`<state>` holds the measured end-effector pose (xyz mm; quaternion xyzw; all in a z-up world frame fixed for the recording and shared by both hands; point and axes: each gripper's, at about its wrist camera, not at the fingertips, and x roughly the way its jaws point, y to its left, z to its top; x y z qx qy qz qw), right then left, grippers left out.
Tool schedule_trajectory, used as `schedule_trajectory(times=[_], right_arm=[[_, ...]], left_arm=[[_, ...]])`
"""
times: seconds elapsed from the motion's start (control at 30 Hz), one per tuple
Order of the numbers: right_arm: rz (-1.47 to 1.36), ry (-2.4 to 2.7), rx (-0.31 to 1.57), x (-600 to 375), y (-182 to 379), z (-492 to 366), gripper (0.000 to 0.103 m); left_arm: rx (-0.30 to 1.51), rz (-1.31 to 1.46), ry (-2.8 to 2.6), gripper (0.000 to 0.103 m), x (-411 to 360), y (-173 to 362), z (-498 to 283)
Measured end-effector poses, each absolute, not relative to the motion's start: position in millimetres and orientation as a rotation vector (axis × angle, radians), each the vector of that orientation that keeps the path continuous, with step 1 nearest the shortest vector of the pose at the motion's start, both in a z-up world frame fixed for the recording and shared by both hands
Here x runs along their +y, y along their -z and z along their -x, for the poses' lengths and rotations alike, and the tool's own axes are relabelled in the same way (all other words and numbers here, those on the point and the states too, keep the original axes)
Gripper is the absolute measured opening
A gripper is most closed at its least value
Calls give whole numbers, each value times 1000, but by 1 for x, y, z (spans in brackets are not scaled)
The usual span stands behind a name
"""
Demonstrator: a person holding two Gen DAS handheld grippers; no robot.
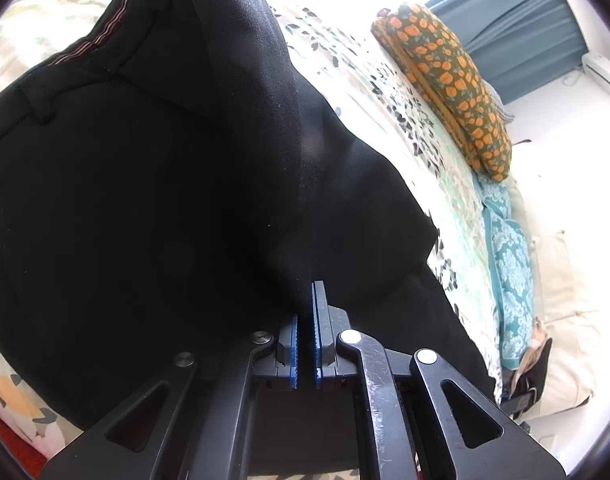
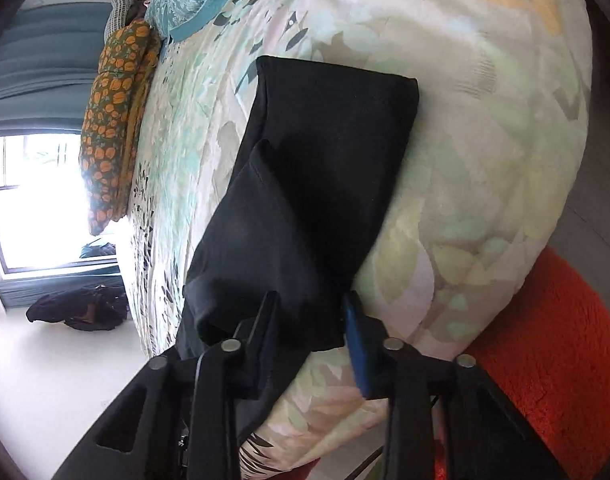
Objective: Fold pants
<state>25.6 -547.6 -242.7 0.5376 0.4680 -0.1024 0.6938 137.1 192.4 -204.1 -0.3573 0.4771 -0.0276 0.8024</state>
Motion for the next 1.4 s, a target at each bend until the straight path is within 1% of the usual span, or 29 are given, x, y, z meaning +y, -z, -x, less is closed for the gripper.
schedule_trajectory(times=[0.07,0.17,0.23,0.27,0.3,0.37,0.43,0.53,0.7,0.77,0.9,0.97,1.03,1.07,1.1,1.13,1.17,1.2,1.23,1.3,1.37,1.4], right_arm=[[-1063,238,1015,-547,223,-30,14],[-651,272,959,-541,169,-48,13],[-465,304,972,-541,156,-60,13],[-415,322,1000,-545,159,-66,13],[-395,335,1035,-550,168,-71,12],[-416,362,1096,-567,188,-75,7],[-485,378,1106,-581,198,-72,6],[-458,397,1084,-582,191,-69,6],[-402,422,1079,-576,181,-64,6],[-405,433,1083,-579,181,-63,6],[-439,446,1136,-588,197,-68,5],[-425,453,1137,-588,197,-69,6],[-418,458,1144,-587,198,-69,6],[-422,462,1144,-588,199,-69,6],[-424,469,1142,-589,198,-69,7],[-429,477,1138,-590,197,-68,16],[-426,497,1138,-591,196,-66,25],[-417,521,1134,-591,193,-64,55],[-397,543,1111,-589,186,-60,76],[-309,579,1042,-576,165,-52,77],[-247,548,985,-553,145,-50,77],[-239,512,961,-539,139,-51,77]], left_arm=[[1023,767,62,4,189,200,-135],[1007,740,107,4,177,184,-127],[1011,727,127,4,169,180,-120],[1025,728,131,4,166,182,-117],[1043,729,130,4,164,186,-115],[1090,739,119,4,161,197,-111],[1128,774,109,4,162,207,-107],[1148,800,112,4,163,209,-104],[1136,822,135,4,165,197,-102],[1141,815,143,4,163,200,-99],[1199,789,117,4,161,227,-100],[1219,798,107,4,164,235,-97],[1231,776,108,7,164,235,-97],[1243,760,97,12,164,235,-96],[1249,756,94,13,165,234,-96],[1255,756,94,15,166,233,-94],[1259,751,89,21,168,230,-91],[1258,744,88,30,170,225,-85],[1249,736,83,35,173,218,-78],[1202,692,37,55,179,198,-65],[1096,632,-4,63,190,171,-61],[1049,591,-26,66,193,161,-66]])
